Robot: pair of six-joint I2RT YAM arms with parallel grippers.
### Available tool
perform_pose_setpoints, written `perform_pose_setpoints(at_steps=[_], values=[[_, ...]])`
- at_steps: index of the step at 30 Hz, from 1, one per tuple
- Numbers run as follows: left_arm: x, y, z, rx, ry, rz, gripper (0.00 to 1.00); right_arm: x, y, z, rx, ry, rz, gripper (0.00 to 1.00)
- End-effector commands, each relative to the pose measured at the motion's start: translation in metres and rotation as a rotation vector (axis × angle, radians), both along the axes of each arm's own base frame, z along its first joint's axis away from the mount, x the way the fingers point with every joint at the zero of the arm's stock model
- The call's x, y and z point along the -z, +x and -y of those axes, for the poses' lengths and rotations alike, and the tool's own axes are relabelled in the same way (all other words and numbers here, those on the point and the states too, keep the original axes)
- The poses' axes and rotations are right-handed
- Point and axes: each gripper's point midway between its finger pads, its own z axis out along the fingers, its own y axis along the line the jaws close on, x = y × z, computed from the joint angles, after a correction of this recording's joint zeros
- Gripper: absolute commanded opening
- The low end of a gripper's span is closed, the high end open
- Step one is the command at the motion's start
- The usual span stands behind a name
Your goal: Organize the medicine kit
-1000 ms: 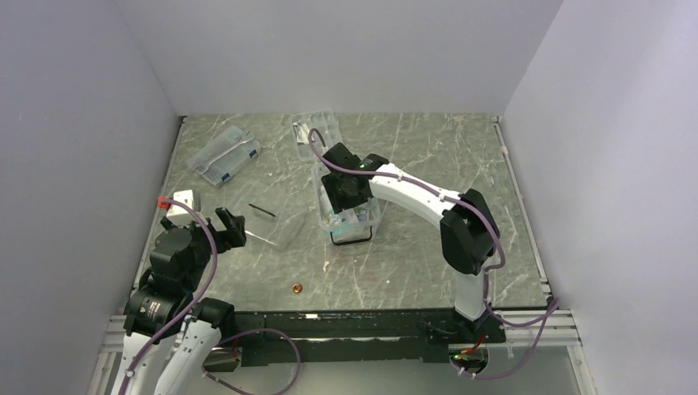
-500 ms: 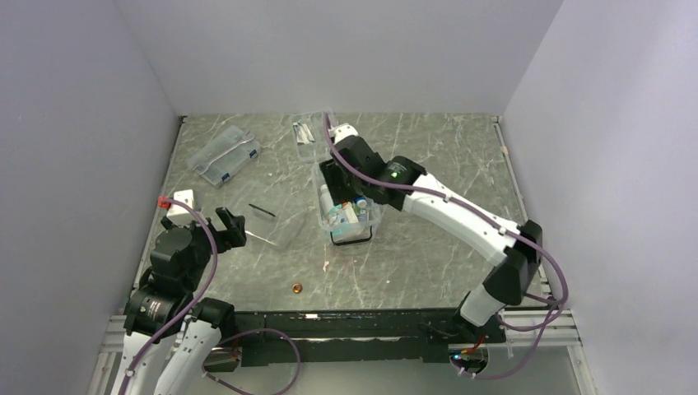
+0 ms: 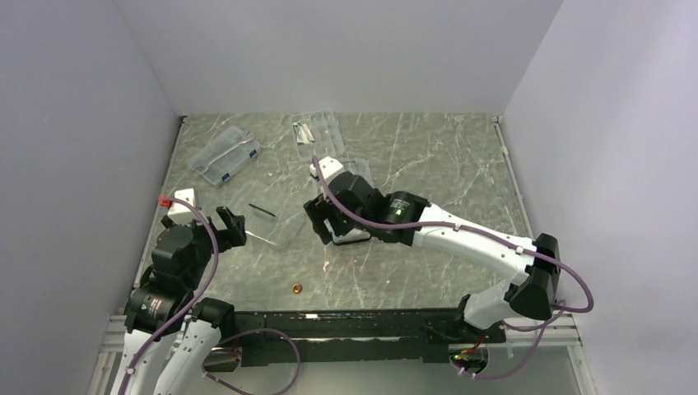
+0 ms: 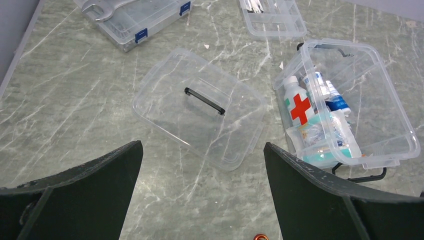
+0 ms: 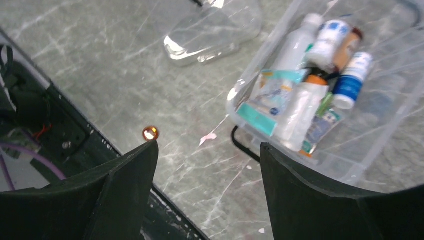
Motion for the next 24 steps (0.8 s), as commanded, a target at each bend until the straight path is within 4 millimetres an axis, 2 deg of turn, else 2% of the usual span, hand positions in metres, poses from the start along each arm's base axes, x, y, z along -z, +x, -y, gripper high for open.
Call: perform_pose_setpoints(at_steps=[1, 12, 19, 24], values=[[-0.014, 0.004, -0.003, -0.029, -0.011, 0.033, 0.99, 0.010, -0.027, -0.033, -0.098, 0.060, -0.025, 0.77], [-0.015, 0.001, -0.010, -0.062, -0.012, 0.043, 0.99, 0.091, -0.077, -0.077, -0.191, -0.042, -0.141, 0.76], [-0.015, 0.001, -0.010, -0.065, -0.011, 0.043, 0.99, 0.134, -0.091, -0.096, -0.177, -0.113, -0.202, 0.75], [-0.015, 0.001, -0.011, -0.070, -0.010, 0.041, 0.99, 0.155, -0.093, -0.105, -0.149, -0.155, -0.209, 0.68]])
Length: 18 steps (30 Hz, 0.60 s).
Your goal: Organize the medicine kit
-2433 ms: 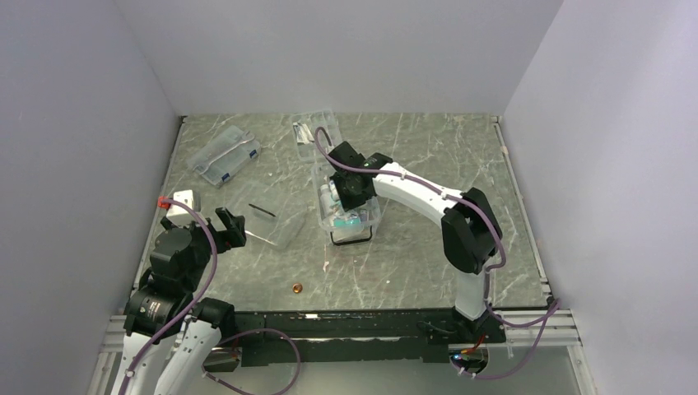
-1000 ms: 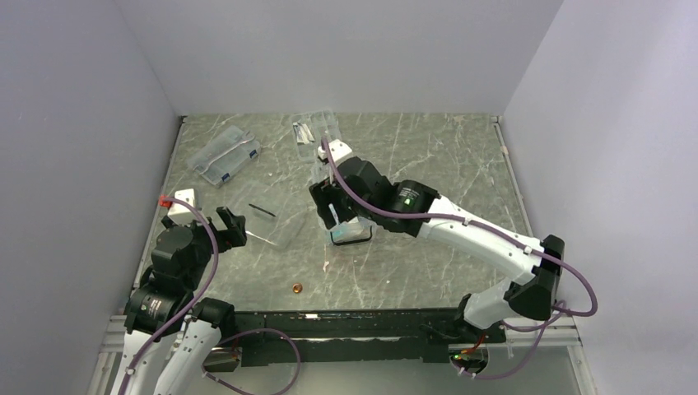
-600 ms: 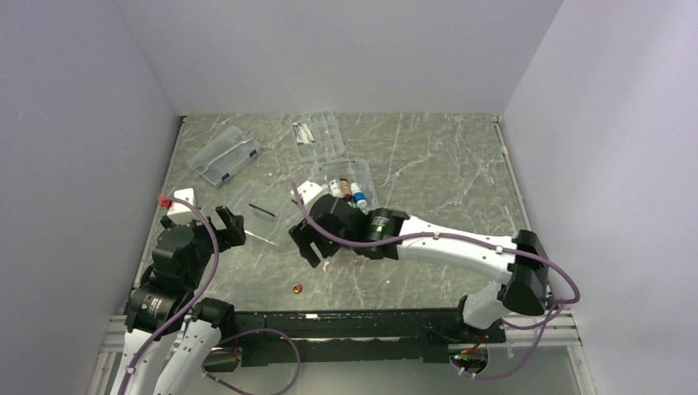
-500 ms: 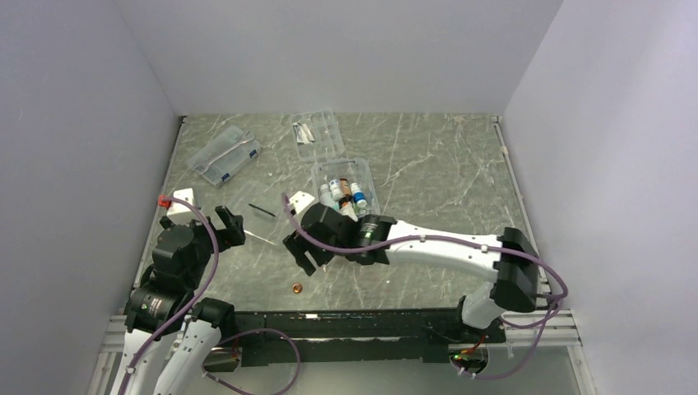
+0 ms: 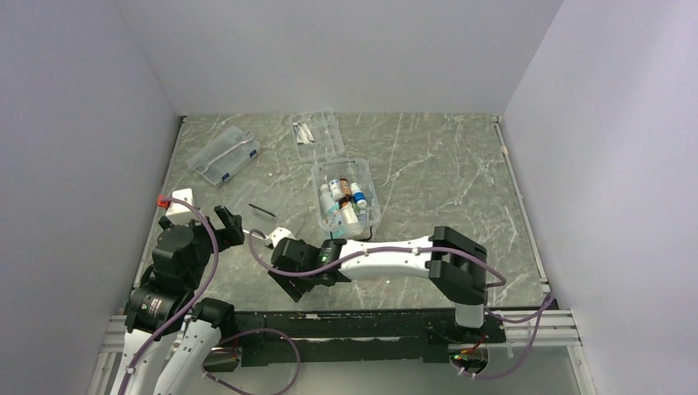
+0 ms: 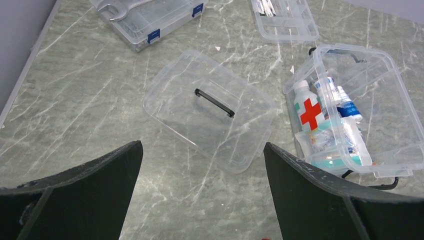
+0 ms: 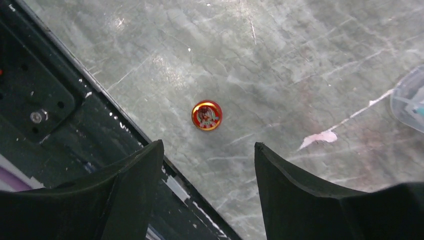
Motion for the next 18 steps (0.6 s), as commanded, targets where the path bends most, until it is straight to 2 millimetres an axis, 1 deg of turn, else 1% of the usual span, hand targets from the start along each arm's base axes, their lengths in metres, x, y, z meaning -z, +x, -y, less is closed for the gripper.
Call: perform_pose_setpoints(at_steps=[1, 4, 8, 13, 18], values=[[-0.017, 0.000, -0.004, -0.028, -0.023, 0.049, 0.99, -0.012, 0.004, -0.028, 0.046, 0.062, 0.026, 0.68], [-0.018, -0.001, -0.005, -0.037, -0.024, 0.053, 0.99, -0.003, 0.003, -0.030, 0.058, 0.055, 0.024, 0.65], [-0.018, -0.004, -0.013, -0.079, -0.027, 0.061, 0.99, 0.009, 0.003, -0.031, 0.073, 0.034, 0.018, 0.61], [-0.020, -0.008, -0.026, -0.158, -0.034, 0.072, 0.99, 0.019, 0.004, -0.031, 0.090, 0.014, 0.017, 0.57], [-0.021, -0.011, -0.032, -0.194, -0.041, 0.077, 0.99, 0.028, 0.003, -0.031, 0.096, -0.006, 0.015, 0.53]])
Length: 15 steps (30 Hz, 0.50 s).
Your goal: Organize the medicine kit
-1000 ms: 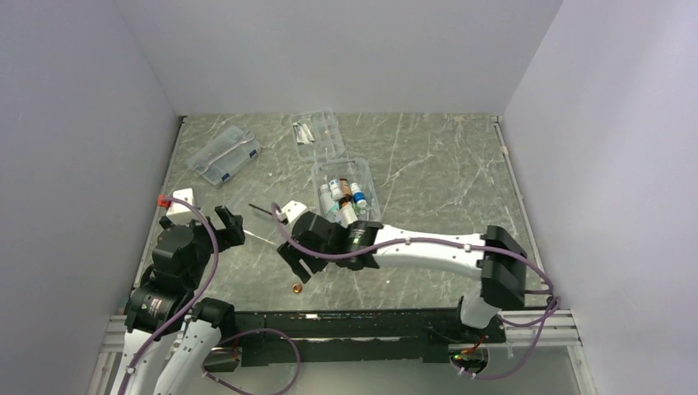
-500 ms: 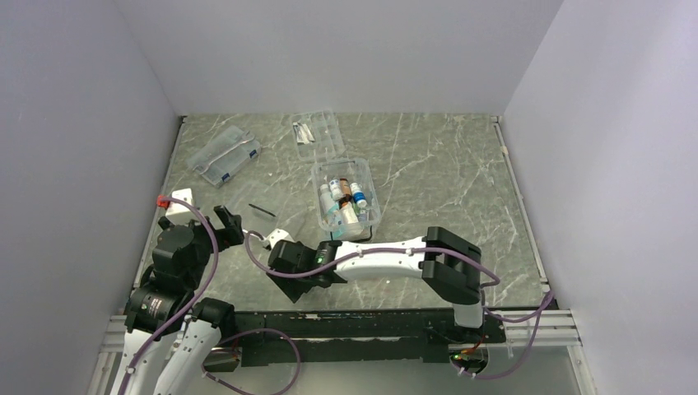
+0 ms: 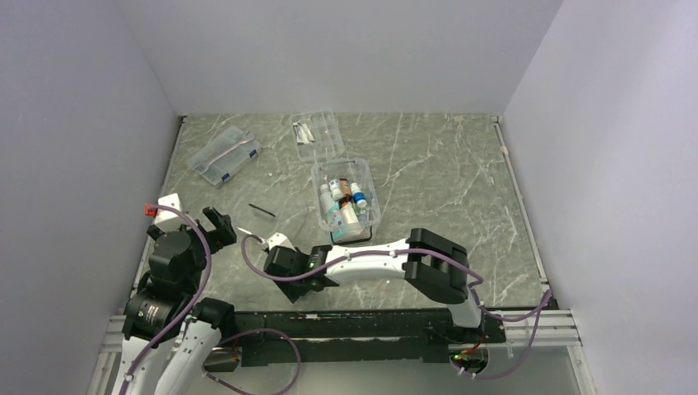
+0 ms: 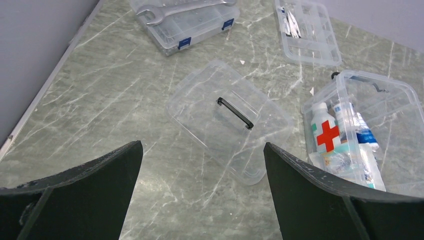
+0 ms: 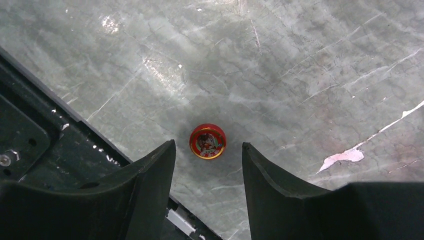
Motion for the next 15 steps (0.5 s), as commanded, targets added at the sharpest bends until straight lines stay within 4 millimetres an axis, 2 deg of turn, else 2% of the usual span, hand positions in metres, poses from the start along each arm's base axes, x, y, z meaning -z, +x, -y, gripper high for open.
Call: perform_pose_setpoints(at_steps=[1, 4, 15], values=[[-0.018, -0.004, -0.011, -0.065, -0.023, 0.053, 0.99, -0.010, 0.005, -0.017, 0.028, 0.044, 0.025, 0.53], [-0.017, -0.004, -0.011, -0.066, -0.022, 0.051, 0.99, -0.006, 0.006, -0.016, 0.032, 0.033, 0.026, 0.51], [-0.018, -0.003, -0.010, -0.060, -0.024, 0.053, 0.99, 0.003, 0.003, -0.015, 0.030, 0.006, 0.024, 0.35]])
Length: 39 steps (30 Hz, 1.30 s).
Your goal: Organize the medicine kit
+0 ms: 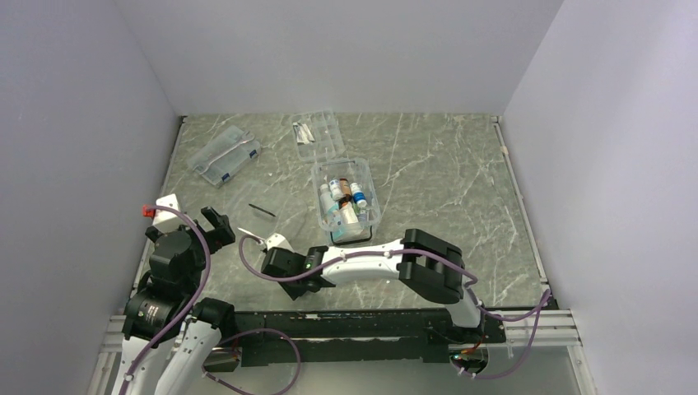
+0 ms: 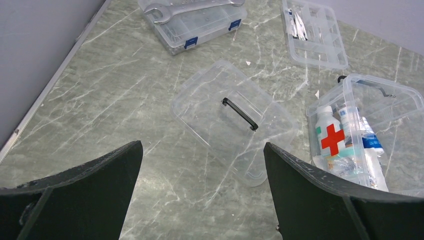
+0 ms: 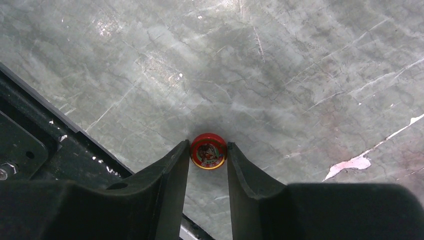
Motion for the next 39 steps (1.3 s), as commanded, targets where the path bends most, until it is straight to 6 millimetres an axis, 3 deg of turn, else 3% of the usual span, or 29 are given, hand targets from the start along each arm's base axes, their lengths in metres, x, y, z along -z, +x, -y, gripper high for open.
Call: perform_pose_setpoints(at_steps=[1, 9, 23, 28, 39], values=[[-0.019, -0.002, -0.003, -0.017, -0.020, 0.057, 0.99, -0.005, 0.000, -0.009, 0.010, 0.017, 0.018, 0.33], [-0.019, -0.001, -0.002, -0.013, -0.020, 0.055, 0.99, -0.014, 0.002, -0.008, 0.019, 0.020, 0.041, 0.21], [-0.019, -0.001, -0.002, -0.013, -0.021, 0.057, 0.99, -0.084, 0.023, 0.006, 0.071, 0.109, 0.167, 0.18], [-0.019, -0.001, -0.002, -0.012, -0.022, 0.058, 0.99, -0.115, 0.038, 0.022, 0.109, 0.141, 0.224, 0.18], [-0.019, -0.001, -0.001, -0.009, -0.021, 0.056, 0.99, -0.173, 0.098, 0.081, 0.254, 0.224, 0.305, 0.17]])
